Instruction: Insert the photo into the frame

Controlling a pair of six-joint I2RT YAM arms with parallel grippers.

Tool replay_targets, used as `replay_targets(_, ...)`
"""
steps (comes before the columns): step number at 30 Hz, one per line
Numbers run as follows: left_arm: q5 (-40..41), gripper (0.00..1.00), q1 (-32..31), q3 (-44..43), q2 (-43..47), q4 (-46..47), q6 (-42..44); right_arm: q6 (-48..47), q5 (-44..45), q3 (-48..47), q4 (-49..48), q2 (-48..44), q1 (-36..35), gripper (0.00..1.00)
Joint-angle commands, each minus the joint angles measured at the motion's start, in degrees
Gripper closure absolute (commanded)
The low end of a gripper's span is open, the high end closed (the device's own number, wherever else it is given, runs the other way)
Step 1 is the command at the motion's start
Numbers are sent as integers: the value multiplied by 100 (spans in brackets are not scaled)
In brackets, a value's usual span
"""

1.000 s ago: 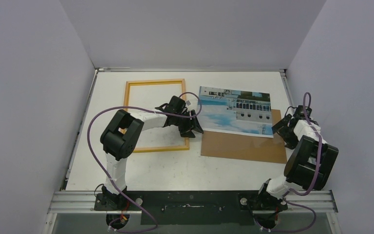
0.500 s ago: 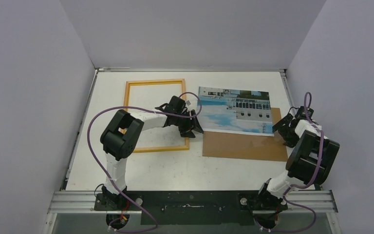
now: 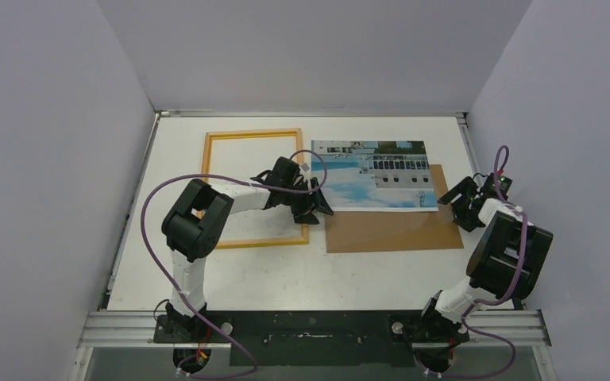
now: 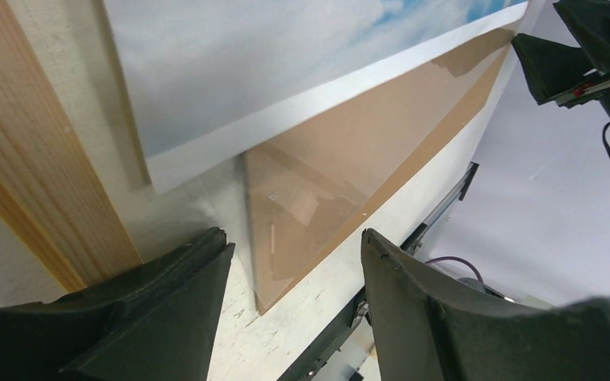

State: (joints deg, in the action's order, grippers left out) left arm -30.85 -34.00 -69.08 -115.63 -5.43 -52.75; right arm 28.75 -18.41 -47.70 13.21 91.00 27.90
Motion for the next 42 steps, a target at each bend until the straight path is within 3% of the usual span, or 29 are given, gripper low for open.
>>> replay_targets(1, 535, 39, 42, 561, -306, -104, -25, 188, -747, 279, 29, 90, -228, 26)
replay_targets(7, 581, 42, 43, 826, -239, 401, -303, 297, -804, 170, 117, -205, -394, 26)
replay_targets(15, 814, 43, 42, 808, -202, 360, -313, -56, 851, -639, 1459, -669, -1273, 23)
replay_targets(20, 791, 51, 34, 702, -115, 213, -48, -293, 532, -842, 1649, -562, -1578, 21)
replay_targets(26, 973, 53, 26, 138, 453, -845, 888, -346, 316, -1289, 1755, -352, -1989, 18)
replay_targets(33, 1446, 52, 34, -567, 925, -1796, 1666, -164, 897, -2021, 1667, 121, -3663, 18)
replay_targets(37, 873, 52, -11, -138, 911, -1079, 1376, -128, 1767, -2376, 1553, 636, -4469, 17)
replay_targets(42, 798, 52, -54, 253, 471, -354, 1136, -657, 2809, -3128, 1996, 1539, -5139, 11)
